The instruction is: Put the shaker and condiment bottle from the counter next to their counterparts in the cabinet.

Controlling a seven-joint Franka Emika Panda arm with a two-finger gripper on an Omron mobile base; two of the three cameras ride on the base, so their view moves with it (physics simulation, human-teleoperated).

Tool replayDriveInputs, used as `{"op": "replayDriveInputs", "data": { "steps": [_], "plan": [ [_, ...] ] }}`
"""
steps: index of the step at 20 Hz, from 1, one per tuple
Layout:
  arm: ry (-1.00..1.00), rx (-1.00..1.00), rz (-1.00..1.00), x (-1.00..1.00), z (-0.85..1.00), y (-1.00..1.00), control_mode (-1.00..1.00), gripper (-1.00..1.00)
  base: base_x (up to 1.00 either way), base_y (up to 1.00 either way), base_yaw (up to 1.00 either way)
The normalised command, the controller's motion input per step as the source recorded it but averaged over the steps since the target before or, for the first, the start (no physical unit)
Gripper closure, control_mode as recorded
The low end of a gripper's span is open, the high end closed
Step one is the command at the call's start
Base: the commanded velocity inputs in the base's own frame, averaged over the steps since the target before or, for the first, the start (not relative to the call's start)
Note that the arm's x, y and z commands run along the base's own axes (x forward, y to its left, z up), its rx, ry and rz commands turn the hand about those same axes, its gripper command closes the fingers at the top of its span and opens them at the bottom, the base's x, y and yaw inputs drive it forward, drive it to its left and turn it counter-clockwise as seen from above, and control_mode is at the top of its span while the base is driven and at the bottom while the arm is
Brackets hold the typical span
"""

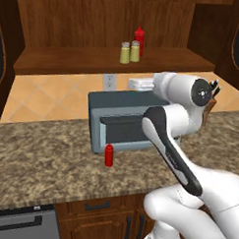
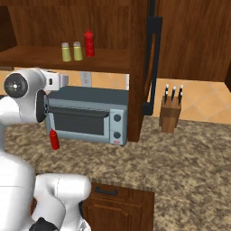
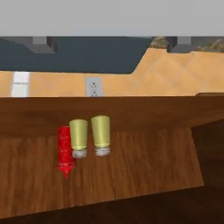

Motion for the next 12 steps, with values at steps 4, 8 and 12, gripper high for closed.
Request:
{"op": "replayDriveInputs", "data": {
  "steps": [4,8,12],
  "plan": [
    [0.0,-0.02,0.35,-1.0,-0.5,-0.19,-1.0,-1.0,0.0,0.0,0.0],
    [0.0,-0.03,0.27,-1.0,-0.71,0.0,-1.0,-1.0,0.0,0.0,0.0],
    [0.0,-0.1,0.1,-1.0,-0.78,-0.04,-1.0,-1.0,0.0,0.0,0.0]
  ]
}}
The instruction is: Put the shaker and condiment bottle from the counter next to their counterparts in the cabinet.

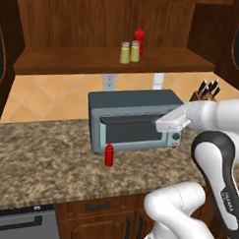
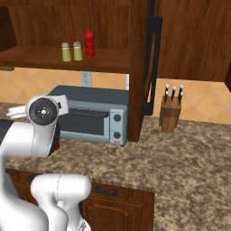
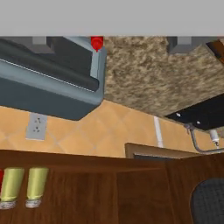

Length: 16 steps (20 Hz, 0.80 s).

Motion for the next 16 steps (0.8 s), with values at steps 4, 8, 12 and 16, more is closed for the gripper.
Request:
{"op": "replayDriveInputs", "data": {
  "steps": [4,8,12,16],
  "plan": [
    [0.02,-0.08,0.23,-0.82,-0.66,-0.47,-1.0,-1.0,0.0,0.0,0.0],
    [0.0,-0.03,0.02,-0.96,-0.6,-0.37,-1.0,-1.0,0.0,0.0,0.0],
    [0.0,0.0,0.02,-0.39,-0.19,0.0,-1.0,-1.0,0.0,0.0,0.0],
    [-0.3,0.09,-0.26,-1.0,-0.72,0.32,-1.0,-1.0,0.0,0.0,0.0]
  ]
}}
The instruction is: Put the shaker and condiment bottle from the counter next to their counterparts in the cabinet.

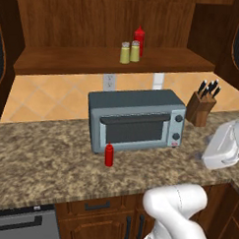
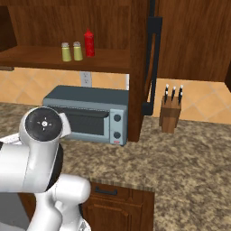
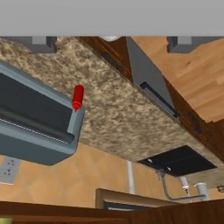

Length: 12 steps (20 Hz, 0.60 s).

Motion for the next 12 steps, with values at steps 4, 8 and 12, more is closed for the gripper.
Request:
{"op": "replayDriveInputs", "data": {
  "steps": [4,8,12],
  "plan": [
    [-0.36,0.14,-0.59,-0.91,-0.74,0.34,-1.0,-1.0,0.0,0.0,0.0],
    [-0.39,0.18,-0.74,-0.69,-0.88,0.55,-1.0,-1.0,0.0,0.0,0.0],
    [-0.34,0.2,-0.73,-0.19,-0.69,0.59,-1.0,-1.0,0.0,0.0,0.0]
  ]
}}
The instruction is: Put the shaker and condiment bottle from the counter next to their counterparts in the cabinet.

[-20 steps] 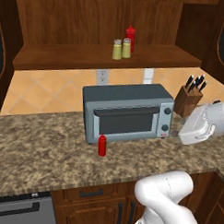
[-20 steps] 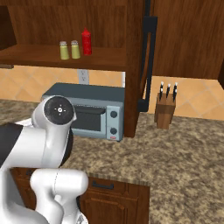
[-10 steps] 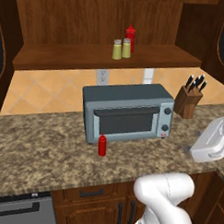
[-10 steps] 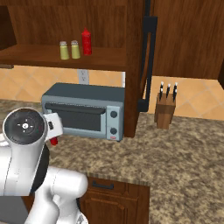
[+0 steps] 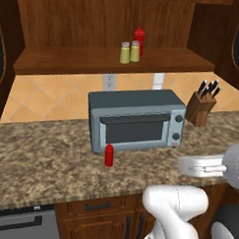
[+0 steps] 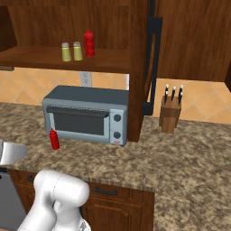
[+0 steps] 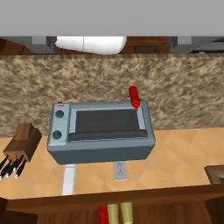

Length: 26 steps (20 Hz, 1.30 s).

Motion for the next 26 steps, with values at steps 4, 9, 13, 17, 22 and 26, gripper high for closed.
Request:
{"op": "replayDriveInputs", "data": {
  "steps": [4,9,13,17,22,26],
  "plan": [
    [-0.19,0.27,-0.37,0.36,-0.91,0.52,-1.0,-1.0,0.0,0.0,0.0],
    [-0.36,0.28,-0.01,0.65,-1.0,0.81,-1.0,-1.0,0.0,0.0,0.0],
    [-0.62,0.07,0.27,0.42,-1.0,0.79,-1.0,-1.0,0.0,0.0,0.0],
    [-0.64,0.04,0.26,0.26,-1.0,0.55,-1.0,-1.0,0.0,0.0,0.0],
    [-0.5,0.03,0.16,0.19,-1.0,-0.01,-1.0,-1.0,0.0,0.0,0.0],
    [-0.29,0.06,0.05,0.19,-1.0,-0.18,-1.0,-1.0,0.0,0.0,0.0]
  ]
}}
